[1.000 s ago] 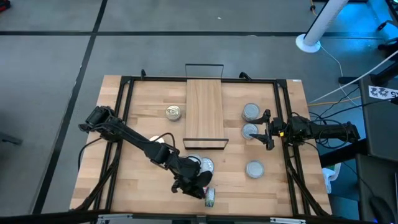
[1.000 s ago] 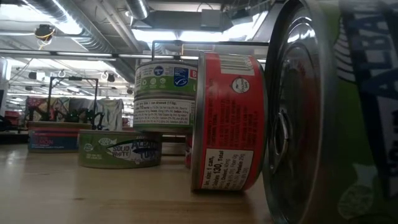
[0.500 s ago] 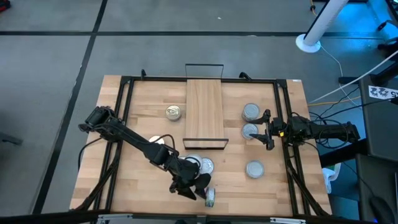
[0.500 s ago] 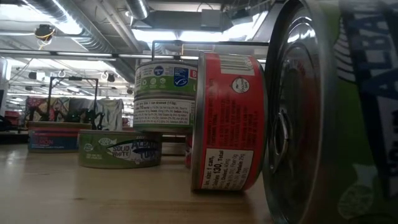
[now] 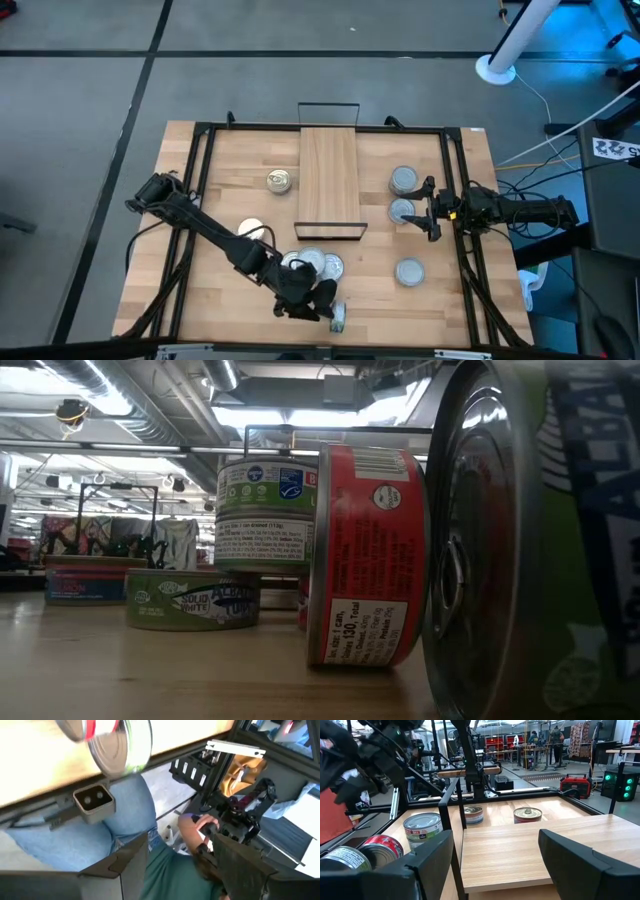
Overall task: Stack canned seafood by type on shelf
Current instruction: Put the red tuna can on the shelf
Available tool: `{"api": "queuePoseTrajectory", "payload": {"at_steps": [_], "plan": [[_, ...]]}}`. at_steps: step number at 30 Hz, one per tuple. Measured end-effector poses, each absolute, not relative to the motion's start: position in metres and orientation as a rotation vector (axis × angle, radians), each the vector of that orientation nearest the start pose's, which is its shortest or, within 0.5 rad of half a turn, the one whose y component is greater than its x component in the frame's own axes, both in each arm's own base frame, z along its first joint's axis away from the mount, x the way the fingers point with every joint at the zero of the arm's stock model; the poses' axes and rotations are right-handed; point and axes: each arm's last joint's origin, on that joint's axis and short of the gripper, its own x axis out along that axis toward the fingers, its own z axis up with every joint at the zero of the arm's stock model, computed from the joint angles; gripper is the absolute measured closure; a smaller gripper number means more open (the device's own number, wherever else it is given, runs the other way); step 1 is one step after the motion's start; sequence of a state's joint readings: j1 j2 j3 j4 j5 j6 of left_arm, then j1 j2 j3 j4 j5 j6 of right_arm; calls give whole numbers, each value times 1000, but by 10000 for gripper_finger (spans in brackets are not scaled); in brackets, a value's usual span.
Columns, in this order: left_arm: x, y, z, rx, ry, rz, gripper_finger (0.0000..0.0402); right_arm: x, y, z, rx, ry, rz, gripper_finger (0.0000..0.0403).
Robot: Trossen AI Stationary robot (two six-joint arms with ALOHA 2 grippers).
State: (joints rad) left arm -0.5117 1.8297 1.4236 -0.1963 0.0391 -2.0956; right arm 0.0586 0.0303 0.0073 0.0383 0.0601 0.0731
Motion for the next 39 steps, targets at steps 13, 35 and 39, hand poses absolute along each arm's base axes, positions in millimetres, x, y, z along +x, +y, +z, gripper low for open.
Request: {"api": "queuePoseTrajectory", "payload": {"at_steps": [13,35,39], "plan": [[398,-213,277,-1723,934,442,223,99,6,166,73,1,51,110],[397,-196,240,-1464,1028,792,257,99,6,166,73,3,52,110],[398,-196,241,-1473,1023,782,257,99,6,166,73,3,52,110]]}}
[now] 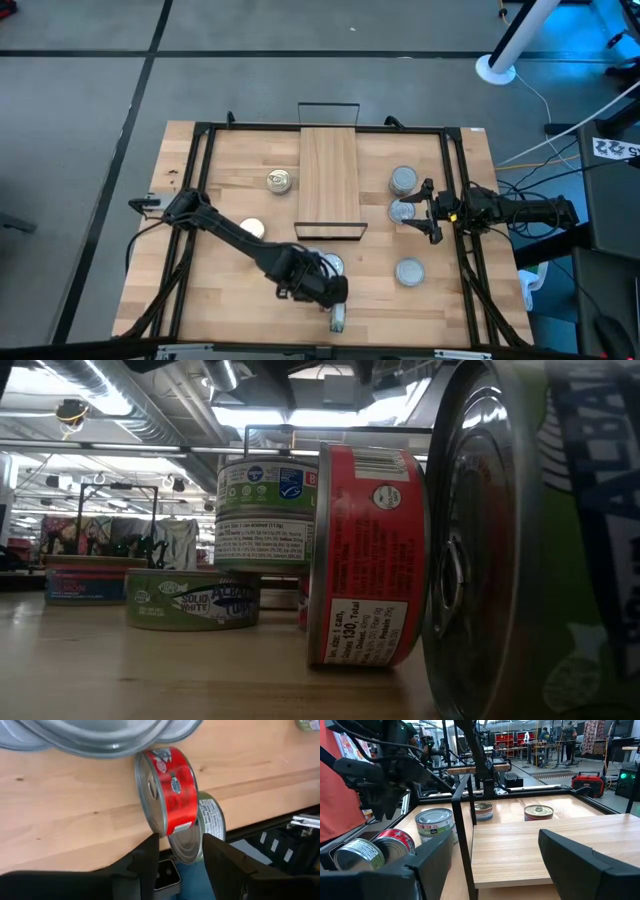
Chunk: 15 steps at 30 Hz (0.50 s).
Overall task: Stack canned seafood by type on shelf
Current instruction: Put the red tuna can on the shelf
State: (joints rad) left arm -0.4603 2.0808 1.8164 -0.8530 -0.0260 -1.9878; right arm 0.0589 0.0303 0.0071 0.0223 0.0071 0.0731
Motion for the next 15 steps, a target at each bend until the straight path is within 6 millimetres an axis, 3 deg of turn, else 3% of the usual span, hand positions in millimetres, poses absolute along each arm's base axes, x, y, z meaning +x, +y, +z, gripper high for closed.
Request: {"api": "queuePoseTrajectory", "payload": {"at_steps": [9,15], "plan": [[398,-199,235,-1422,1049,705,254,99,6,166,73,2,52,110],[402,-196,233,-1362,1069,658,206,99,6,166,73,1,52,110]]}}
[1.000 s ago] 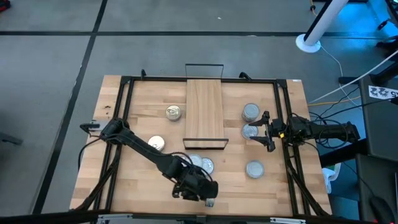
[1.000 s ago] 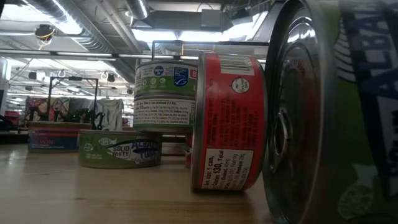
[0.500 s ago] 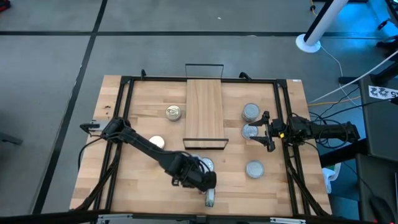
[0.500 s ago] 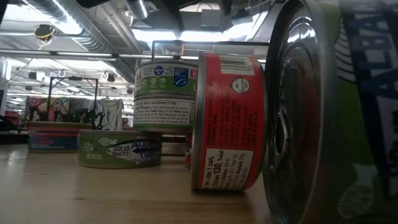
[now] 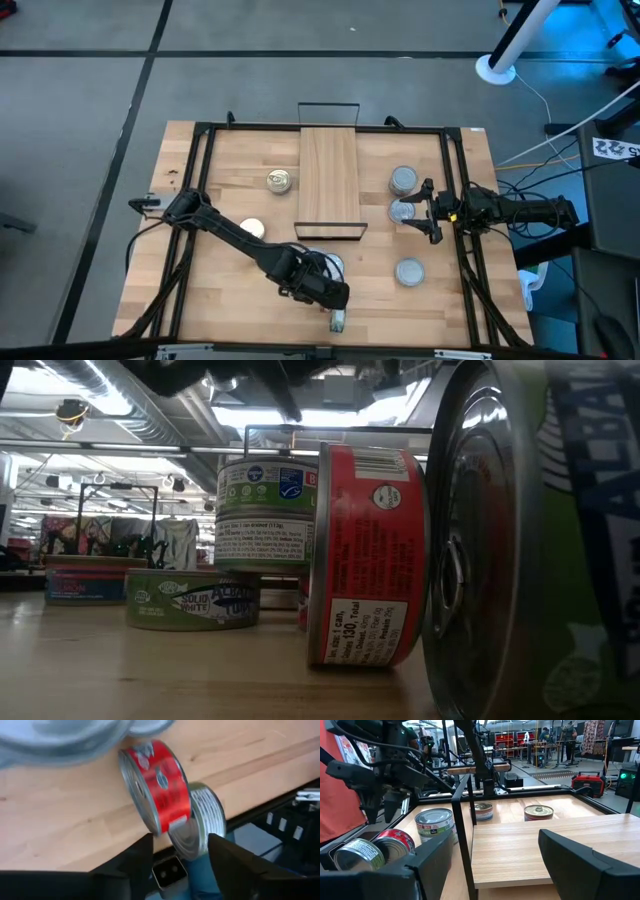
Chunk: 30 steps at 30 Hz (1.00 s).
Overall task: Stack canned seafood by type on shelf
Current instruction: Put the red tuna can on the shelf
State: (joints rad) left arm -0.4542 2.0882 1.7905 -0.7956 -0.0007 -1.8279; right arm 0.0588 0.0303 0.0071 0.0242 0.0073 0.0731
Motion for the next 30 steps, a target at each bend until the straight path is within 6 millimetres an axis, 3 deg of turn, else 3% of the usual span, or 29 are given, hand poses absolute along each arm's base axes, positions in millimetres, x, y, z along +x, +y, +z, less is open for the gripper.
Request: {"api": "queuePoseTrajectory", "payload": {"at_steps": [6,11,23,30], "plan": [[404,-194,227,-1338,1078,663,145,99,6,166,73,1,52,110],[409,-197,217,-1379,1082,682,118,99,6,166,73,1,52,110],[411,-195,212,-1360,1068,699,114,99,6,166,73,0,51,110],[419,-196,197,-1360,1057,691,114,99,6,166,73,0,52,110]]}}
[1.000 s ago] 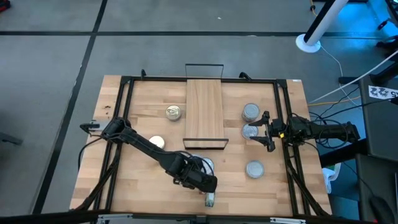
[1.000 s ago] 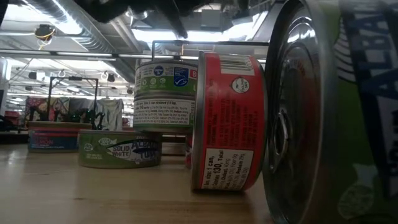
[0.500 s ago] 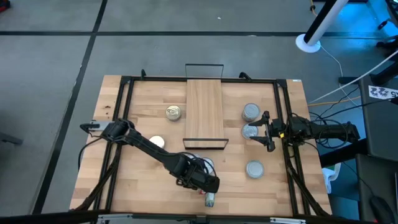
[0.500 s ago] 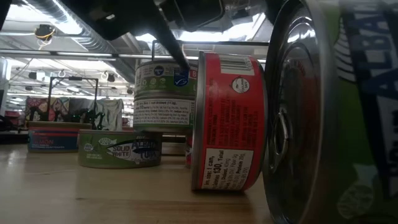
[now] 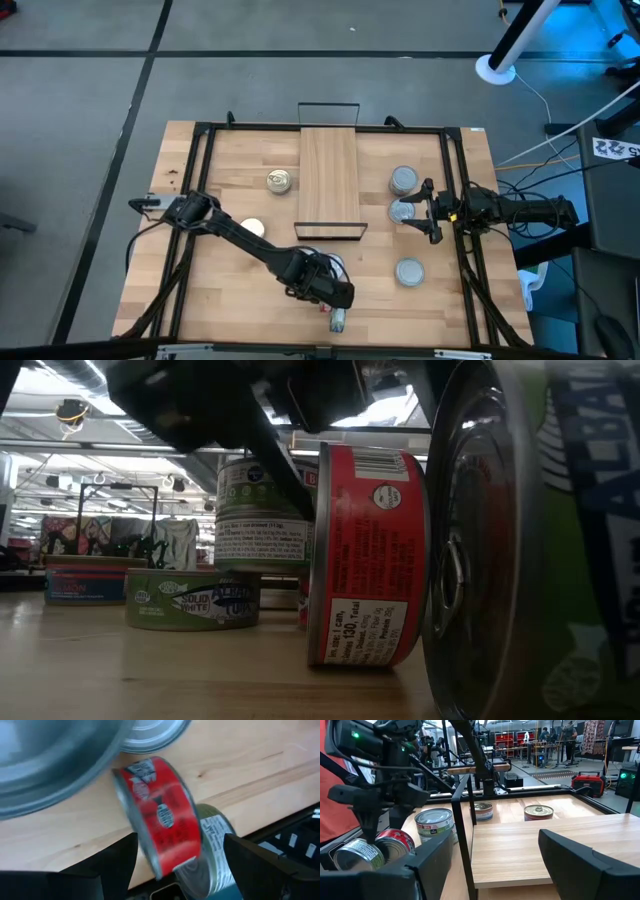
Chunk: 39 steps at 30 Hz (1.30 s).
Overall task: Stack canned seafood by type on shelf
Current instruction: Put the red tuna can on the shelf
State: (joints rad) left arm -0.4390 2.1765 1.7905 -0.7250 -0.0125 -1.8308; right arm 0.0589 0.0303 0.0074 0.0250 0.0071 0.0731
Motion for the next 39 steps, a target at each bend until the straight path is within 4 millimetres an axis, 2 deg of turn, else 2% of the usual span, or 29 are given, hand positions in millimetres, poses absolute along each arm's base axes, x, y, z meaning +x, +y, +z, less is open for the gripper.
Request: {"api": "queuePoseTrajectory", "payload": {"at_steps": [10,24,39], "plan": [[420,-194,191,-1359,1064,716,123,99,6,166,73,0,52,110],[419,-195,195,-1365,1072,718,265,99,6,166,73,0,51,110],[407,-195,205,-1338,1105,774,265,99,6,166,73,0,52,110]]}}
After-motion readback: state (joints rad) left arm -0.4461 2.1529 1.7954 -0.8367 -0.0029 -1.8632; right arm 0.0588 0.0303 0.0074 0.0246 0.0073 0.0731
